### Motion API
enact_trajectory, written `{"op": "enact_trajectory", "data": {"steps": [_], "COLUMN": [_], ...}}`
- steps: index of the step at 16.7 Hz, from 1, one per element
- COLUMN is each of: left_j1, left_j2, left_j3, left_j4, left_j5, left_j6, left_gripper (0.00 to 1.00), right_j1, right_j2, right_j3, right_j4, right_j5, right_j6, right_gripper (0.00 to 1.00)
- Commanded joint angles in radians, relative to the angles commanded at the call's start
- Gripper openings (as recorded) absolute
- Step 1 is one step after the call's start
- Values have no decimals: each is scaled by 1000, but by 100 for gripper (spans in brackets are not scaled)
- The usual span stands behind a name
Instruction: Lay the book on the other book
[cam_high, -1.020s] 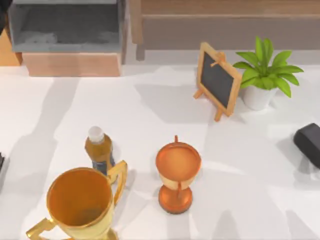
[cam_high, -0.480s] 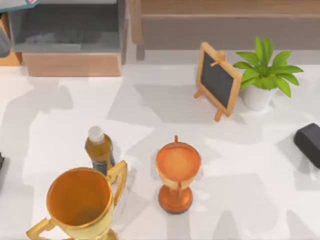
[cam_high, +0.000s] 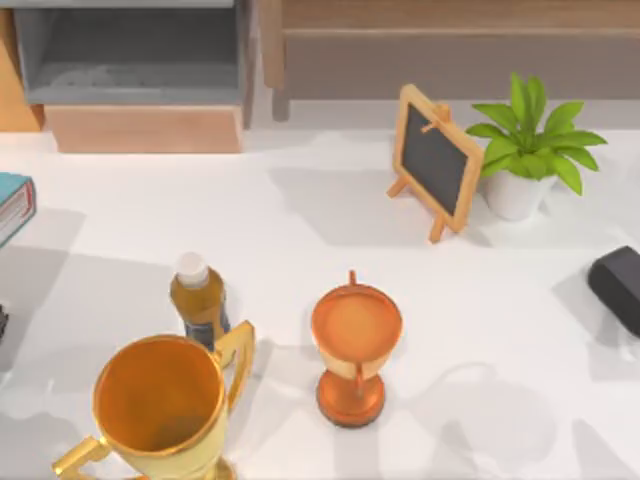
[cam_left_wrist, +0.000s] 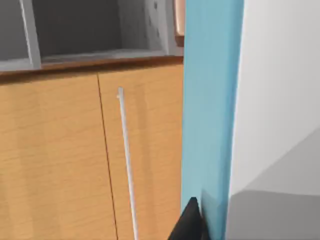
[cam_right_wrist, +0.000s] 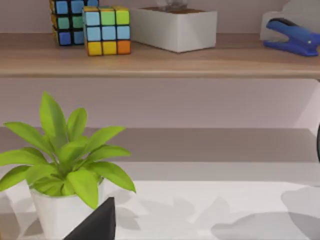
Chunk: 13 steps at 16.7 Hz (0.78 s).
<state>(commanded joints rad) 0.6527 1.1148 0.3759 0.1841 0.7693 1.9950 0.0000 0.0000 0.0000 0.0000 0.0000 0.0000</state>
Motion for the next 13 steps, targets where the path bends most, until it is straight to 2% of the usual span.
{"op": "enact_trajectory", "data": {"steps": [3,6,8,13], "left_j1": [198,318,350,349], "left_j2": [-3,3,1,1], "left_j3": [-90,-143,-152,-148], "left_j4": [-83,-138,-149,-148], "left_j5": [50,77,76,76], "left_j6": [163,255,283,285], "left_gripper": [0,0,0,0], "right_j1": [0,0,0,0], "right_j2": [0,0,0,0], "right_j3": [0,0,0,0], "right_j4": [0,0,0,0], "right_j5": [0,0,0,0], "right_j6": [0,0,0,0], "right_gripper": [100,100,100,100]}}
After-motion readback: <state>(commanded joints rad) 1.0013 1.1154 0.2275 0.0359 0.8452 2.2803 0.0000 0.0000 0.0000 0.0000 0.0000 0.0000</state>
